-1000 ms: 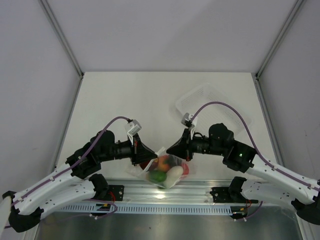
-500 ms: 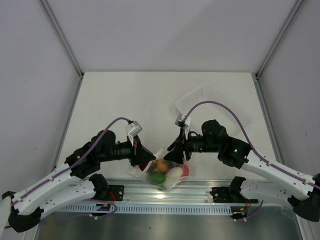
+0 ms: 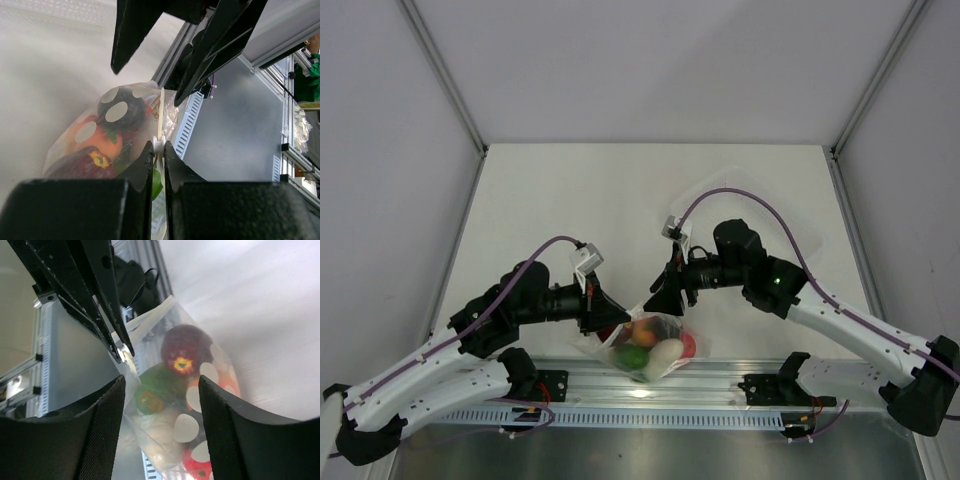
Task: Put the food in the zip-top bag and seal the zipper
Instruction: Zip the zipper food storage bag at the center of the board.
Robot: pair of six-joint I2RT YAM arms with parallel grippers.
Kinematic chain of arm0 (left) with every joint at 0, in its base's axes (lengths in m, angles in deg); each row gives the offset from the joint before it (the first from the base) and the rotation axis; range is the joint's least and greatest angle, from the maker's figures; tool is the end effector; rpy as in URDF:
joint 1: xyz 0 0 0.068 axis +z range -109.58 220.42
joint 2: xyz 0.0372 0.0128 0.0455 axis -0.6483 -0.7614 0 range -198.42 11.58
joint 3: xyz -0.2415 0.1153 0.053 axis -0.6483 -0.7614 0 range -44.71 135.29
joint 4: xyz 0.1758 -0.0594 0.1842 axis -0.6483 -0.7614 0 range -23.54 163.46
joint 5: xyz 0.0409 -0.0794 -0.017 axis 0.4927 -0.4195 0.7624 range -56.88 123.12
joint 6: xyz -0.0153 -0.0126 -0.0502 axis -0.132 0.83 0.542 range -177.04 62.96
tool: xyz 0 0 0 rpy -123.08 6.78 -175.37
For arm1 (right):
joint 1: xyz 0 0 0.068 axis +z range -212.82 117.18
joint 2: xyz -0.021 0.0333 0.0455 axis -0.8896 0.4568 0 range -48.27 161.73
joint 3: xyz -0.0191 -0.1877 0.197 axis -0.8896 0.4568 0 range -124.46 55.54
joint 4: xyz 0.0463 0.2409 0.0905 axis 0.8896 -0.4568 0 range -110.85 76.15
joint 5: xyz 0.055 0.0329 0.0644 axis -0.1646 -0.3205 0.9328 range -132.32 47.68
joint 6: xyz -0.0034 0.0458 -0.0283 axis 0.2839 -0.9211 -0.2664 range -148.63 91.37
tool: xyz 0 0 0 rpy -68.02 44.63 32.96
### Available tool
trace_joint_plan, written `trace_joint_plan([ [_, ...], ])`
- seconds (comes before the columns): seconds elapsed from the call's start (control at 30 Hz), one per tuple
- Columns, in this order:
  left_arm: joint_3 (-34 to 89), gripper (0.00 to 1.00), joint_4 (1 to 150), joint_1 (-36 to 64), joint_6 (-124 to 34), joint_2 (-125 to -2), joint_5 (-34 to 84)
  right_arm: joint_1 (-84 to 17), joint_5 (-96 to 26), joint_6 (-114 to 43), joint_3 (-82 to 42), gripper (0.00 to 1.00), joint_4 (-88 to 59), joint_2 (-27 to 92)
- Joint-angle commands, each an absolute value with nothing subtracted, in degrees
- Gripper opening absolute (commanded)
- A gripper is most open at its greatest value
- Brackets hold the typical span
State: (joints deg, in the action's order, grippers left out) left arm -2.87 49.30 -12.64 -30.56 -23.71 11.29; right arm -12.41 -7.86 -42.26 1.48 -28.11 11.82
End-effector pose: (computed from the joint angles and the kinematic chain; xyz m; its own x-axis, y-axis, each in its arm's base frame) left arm 0.0753 -0.1225 0.3212 -0.5885 0.0939 -0.8030 0.7737 0.3537 -0.5257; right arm 0.1344 0.1942 0.3403 -0.4442 -0.2323 -0.8653 -0.8941 0.1761 0.4117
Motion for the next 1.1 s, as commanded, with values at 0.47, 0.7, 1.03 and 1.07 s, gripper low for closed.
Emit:
trace_joint_plan([
  [0.47, -1.9, 0.01, 51.6, -12.3, -30.9, -23.4, 9.8, -12.5, 7.2, -43.6, -0.7, 0.39, -18.8, 17.5],
  [0.7, -1.7, 0.01, 52.0, -12.3, -30.8, -23.6, 9.5, -12.0, 7.4, -43.3, -0.8, 0.36, -18.9, 18.3],
  [1.03, -1.9, 0.0, 52.1, -12.3, -30.8, -23.6, 9.4, -11.3, 7.7, -43.2, -1.2, 0.24, -18.4, 19.5],
  [1.07, -1.9, 0.01, 52.1, -12.3, -30.8, -23.5, 9.4, -11.2, 7.7, -43.1, -1.2, 0.21, -18.6, 19.6],
])
